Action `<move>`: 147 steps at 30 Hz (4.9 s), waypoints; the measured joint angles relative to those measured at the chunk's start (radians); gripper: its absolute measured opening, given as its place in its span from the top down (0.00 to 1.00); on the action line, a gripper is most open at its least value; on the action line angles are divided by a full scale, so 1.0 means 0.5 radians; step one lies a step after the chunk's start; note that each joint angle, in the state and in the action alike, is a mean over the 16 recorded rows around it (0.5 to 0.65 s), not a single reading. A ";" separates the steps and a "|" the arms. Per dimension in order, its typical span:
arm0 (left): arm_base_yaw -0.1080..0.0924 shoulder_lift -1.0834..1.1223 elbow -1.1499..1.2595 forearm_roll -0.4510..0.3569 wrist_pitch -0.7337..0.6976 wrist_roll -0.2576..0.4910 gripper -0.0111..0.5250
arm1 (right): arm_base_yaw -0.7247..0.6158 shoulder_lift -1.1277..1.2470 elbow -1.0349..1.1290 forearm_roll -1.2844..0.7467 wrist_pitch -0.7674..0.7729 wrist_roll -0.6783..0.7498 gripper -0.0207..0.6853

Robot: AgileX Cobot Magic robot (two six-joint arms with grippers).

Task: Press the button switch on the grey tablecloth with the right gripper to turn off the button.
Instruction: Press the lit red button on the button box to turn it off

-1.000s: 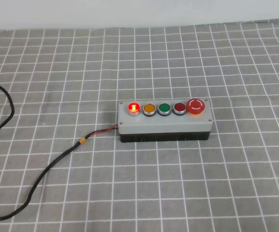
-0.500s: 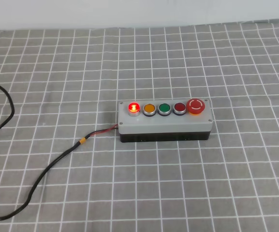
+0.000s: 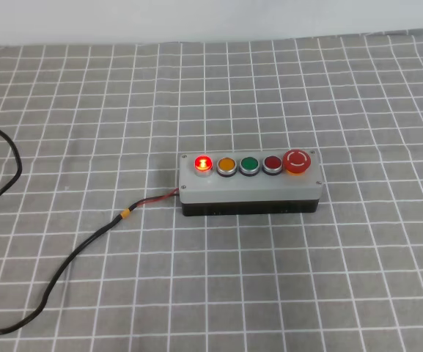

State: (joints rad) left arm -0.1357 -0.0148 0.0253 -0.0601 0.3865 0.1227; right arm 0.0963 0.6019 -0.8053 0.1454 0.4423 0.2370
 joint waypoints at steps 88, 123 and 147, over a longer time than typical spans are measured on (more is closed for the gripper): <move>0.000 0.000 0.000 0.000 0.000 0.000 0.99 | 1.054 2.849 -2.248 0.038 0.810 -0.609 0.99; 0.000 0.000 0.000 0.007 0.000 0.000 0.99 | 1.054 0.671 -0.618 -0.622 0.811 -0.061 0.99; 0.000 0.000 0.000 0.012 0.000 0.000 0.99 | 0.741 0.155 -0.113 -0.590 0.550 -0.053 0.99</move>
State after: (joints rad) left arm -0.1357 -0.0148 0.0253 -0.0542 0.3865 0.1227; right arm 0.4668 0.6794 -0.8619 -0.1496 0.7173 0.2104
